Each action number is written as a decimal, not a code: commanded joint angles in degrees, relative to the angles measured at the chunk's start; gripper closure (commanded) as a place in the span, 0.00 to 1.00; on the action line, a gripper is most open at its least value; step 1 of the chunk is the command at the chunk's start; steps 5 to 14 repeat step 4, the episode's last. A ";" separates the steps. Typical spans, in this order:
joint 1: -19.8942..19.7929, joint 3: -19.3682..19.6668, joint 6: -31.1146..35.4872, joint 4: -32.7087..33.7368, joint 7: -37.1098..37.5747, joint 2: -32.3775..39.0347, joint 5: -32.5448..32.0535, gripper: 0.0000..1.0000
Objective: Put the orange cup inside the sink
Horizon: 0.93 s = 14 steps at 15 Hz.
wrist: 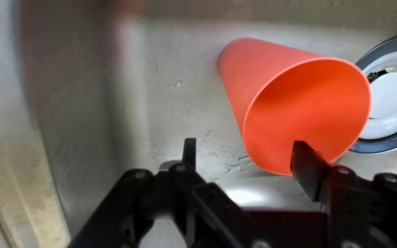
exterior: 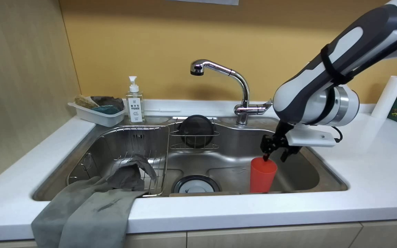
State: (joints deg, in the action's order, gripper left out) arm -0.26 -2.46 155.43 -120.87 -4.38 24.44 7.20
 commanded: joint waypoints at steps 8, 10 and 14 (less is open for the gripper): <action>1.20 0.42 -3.49 -2.13 4.41 -7.98 -1.51 0.00; 1.20 0.42 -3.49 -2.13 4.41 -7.98 -1.51 0.00; 1.20 0.42 -3.49 -2.13 4.41 -7.98 -1.51 0.00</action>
